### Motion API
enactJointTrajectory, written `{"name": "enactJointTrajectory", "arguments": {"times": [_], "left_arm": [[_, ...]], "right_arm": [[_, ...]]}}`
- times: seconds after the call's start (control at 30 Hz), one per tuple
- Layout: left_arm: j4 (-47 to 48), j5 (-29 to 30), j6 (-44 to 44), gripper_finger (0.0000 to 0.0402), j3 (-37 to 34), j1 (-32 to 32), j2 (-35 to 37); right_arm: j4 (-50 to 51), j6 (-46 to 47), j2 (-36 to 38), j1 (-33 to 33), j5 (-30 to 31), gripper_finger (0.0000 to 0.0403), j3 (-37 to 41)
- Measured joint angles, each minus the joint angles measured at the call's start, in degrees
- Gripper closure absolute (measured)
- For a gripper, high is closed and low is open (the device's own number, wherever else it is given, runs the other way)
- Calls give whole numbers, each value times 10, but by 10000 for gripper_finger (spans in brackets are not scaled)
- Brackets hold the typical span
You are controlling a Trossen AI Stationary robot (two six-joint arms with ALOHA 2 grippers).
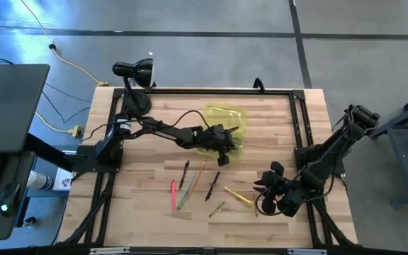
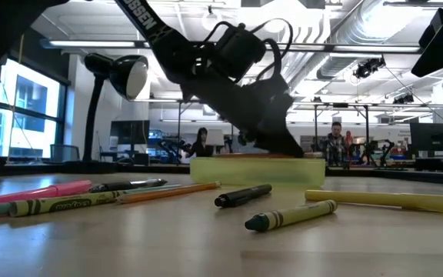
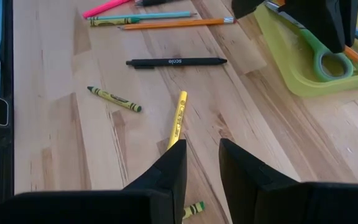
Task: Pick & place school supplies into a supply box
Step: Put the left orange pencil into the yellow supply box
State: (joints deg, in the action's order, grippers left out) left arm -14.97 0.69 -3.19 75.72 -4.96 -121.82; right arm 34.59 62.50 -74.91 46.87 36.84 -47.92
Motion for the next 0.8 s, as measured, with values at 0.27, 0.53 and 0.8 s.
{"name": "enactJointTrajectory", "arguments": {"times": [0.27, 0.53, 0.8], "left_arm": [[-15, 87, 10, 333, 0, 0, 0], [25, 115, -16, 332, 0, 1, 0], [53, 149, -16, 332, 0, 5, 0]], "right_arm": [[0, 0, 0, 0, 0, 329, 0], [-2, 0, 0, 0, 1, 329, 0], [-2, 4, 0, 0, 2, 329, 0]]}}
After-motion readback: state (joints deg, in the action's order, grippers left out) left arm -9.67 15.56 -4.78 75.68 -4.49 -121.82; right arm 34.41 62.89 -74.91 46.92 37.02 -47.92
